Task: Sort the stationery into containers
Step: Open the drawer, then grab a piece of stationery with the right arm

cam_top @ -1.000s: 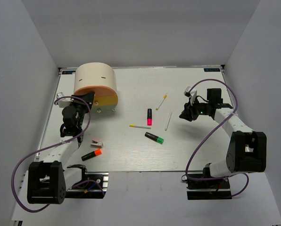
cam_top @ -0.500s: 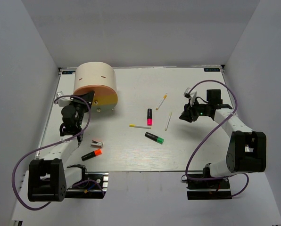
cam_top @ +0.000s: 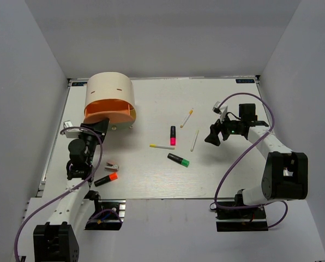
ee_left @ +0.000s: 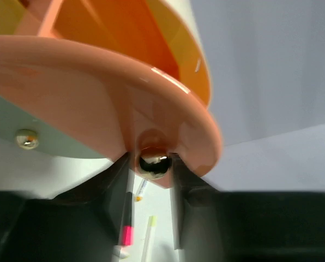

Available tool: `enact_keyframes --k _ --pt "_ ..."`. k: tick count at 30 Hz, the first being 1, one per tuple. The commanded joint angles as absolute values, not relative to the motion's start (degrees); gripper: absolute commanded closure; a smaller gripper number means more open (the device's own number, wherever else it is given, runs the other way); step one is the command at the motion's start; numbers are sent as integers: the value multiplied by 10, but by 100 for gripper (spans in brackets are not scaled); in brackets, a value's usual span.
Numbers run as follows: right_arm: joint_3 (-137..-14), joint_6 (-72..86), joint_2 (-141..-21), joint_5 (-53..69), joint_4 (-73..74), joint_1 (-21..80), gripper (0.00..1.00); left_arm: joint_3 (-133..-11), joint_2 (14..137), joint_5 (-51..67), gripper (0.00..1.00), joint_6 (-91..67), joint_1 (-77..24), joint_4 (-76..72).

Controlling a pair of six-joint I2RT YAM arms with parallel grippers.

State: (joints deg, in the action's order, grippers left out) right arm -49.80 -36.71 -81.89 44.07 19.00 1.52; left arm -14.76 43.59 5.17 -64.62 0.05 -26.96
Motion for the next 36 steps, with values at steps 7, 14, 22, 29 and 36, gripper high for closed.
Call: enact_keyframes --k 7,14,22,29,36 --pt "-533 -330 -847 453 203 16 10 -153 440 60 13 -622 3 -195" --pt "-572 -316 -871 442 205 25 10 -177 417 82 9 -566 3 -134" --pt "-671 -306 -952 411 285 88 45 -274 354 128 9 -410 3 114" --pt "-731 -238 -989 353 278 171 71 -305 305 139 23 -373 3 261" --pt "-758 -63 -1028 265 230 254 42 -305 323 147 41 -402 -10 337"
